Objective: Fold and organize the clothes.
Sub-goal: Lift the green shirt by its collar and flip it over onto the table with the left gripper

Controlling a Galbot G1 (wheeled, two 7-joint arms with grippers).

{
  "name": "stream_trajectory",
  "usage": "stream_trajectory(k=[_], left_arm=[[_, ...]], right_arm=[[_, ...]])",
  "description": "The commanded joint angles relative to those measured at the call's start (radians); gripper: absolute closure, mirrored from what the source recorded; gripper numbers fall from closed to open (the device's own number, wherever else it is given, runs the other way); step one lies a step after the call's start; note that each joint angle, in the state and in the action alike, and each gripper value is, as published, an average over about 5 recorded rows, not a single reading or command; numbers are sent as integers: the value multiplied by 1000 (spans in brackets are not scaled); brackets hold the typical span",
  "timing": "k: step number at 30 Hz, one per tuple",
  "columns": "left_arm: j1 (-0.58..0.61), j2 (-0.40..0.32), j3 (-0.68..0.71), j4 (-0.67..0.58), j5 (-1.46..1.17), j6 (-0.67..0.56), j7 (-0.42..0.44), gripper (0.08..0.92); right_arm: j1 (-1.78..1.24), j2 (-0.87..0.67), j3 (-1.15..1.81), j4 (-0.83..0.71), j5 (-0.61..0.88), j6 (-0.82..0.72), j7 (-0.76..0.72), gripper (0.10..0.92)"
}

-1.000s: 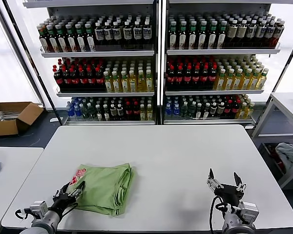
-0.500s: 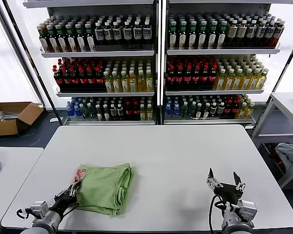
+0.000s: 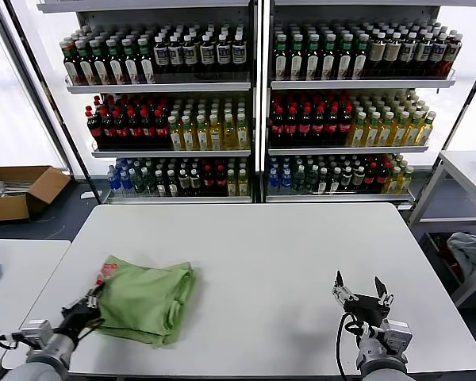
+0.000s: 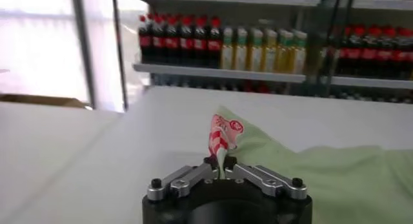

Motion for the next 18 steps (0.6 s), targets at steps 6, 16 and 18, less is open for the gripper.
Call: stream_trajectory(k=[6, 16, 18], left_arm=[[-53, 364, -310, 335, -64, -58, -7, 902], [-54, 291, -245, 230, -58, -47, 11, 902], [-31, 227, -192, 82, -75, -22, 1, 902]], right_arm=[[39, -2, -16, -25, 15, -1, 1, 203], [28, 11, -15, -30, 7, 1, 2, 203], [25, 15, -15, -34, 1, 1, 2, 203]])
